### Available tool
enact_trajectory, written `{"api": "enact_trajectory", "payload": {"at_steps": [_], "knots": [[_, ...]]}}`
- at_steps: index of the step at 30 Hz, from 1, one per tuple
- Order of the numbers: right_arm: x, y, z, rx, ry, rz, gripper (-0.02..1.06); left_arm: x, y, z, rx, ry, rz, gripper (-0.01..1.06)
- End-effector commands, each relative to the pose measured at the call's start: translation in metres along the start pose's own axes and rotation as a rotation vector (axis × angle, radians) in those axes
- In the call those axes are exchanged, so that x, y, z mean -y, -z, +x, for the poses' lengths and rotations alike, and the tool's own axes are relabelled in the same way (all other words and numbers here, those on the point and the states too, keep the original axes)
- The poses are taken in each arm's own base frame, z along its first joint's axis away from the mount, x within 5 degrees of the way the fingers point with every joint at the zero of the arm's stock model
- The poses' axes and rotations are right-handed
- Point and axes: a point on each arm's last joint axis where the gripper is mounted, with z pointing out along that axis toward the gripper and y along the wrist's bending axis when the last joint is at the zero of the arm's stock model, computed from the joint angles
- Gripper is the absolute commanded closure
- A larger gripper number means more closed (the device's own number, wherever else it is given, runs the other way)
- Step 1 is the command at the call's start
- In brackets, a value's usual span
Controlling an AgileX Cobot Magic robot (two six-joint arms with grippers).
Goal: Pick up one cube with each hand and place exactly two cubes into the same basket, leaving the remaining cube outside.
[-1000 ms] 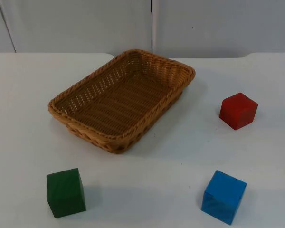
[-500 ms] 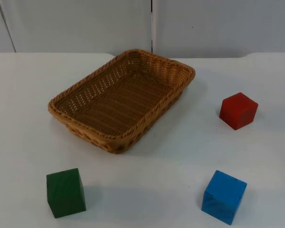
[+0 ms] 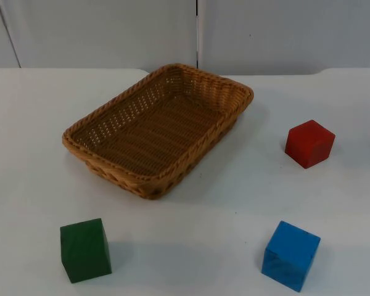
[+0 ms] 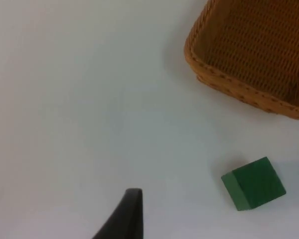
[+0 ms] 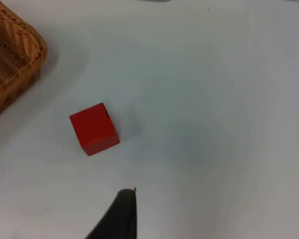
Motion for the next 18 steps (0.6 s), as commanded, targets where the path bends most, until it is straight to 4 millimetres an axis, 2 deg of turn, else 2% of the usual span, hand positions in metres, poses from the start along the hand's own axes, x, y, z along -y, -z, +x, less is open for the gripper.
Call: {"api": "enact_trajectory", "payload": {"at_steps": [1,6,11,13,17,18], "knots": [[0.001,-0.005,-0.006,0.017,0.013,-0.002,-0.01,-0.001,-0.008,-0.006,-0.005,0.0,0.009,0.0],[0.0,-0.02,-0.021,0.015,0.025,-0.031,-0.01,-0.002,-0.027,-0.013,-0.041,-0.012,0.029,0.0],[0.002,-0.049,-0.033,-0.035,0.022,-0.042,-0.01,-0.002,-0.047,-0.019,-0.071,-0.032,0.058,0.0],[0.002,-0.054,-0.035,-0.041,0.025,-0.046,-0.01,-0.001,-0.051,-0.02,-0.08,-0.036,0.068,0.0],[-0.012,-0.08,-0.046,-0.072,0.094,-0.091,-0.01,-0.001,-0.068,-0.023,-0.109,-0.046,0.095,0.0],[-0.012,-0.08,-0.046,-0.072,0.094,-0.091,-0.01,-0.001,-0.068,-0.023,-0.109,-0.046,0.095,0.0]]}}
